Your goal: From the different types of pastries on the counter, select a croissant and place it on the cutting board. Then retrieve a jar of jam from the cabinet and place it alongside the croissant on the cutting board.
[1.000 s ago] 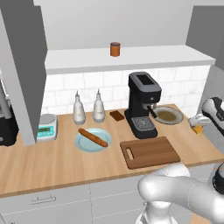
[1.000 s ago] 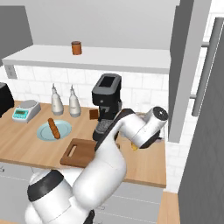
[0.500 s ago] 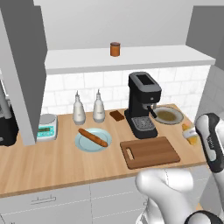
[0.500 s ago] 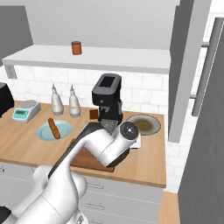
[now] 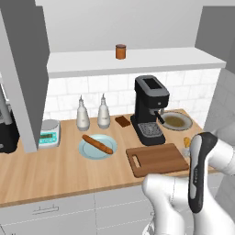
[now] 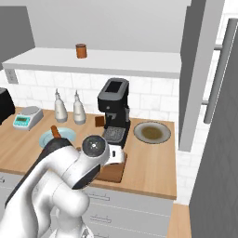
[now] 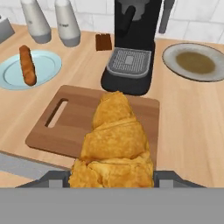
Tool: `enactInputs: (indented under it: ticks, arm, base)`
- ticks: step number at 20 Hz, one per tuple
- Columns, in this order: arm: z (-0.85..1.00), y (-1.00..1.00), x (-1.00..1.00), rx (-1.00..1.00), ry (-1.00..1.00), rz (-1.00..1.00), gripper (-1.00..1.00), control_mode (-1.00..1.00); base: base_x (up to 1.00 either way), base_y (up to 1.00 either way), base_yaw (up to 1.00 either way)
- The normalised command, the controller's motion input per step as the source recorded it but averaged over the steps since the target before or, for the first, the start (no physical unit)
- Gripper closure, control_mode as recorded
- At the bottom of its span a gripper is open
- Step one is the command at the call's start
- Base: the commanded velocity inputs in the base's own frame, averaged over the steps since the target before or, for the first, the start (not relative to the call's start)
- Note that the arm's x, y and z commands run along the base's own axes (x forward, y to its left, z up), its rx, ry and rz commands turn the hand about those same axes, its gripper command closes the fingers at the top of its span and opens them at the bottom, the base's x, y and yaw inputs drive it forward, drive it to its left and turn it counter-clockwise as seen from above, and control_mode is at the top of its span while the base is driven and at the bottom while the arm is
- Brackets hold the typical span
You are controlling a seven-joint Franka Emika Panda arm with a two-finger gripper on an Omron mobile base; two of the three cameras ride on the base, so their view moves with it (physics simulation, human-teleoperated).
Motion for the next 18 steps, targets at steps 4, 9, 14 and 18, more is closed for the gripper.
enactInputs:
  ticks: [4, 9, 14, 18]
  arm:
    - [0.13, 0.90, 0.02, -0.15, -0.13, 0.00, 1.00, -1.00]
    - [0.03, 0.52, 0.02, -0.10, -0.06, 0.00, 1.00, -1.00]
    - [-0.51, 0.89, 0.00, -0.11, -0.03, 0.00, 1.00, -1.00]
    - [-0.57, 0.31, 0.00, -0.02, -0.08, 0.00, 1.00, -1.00]
  base:
    - [0.00, 0.00, 0.00]
    - [0.00, 0.00, 0.00]
    - [0.00, 0.00, 0.00]
    - [0.00, 0.00, 0.00]
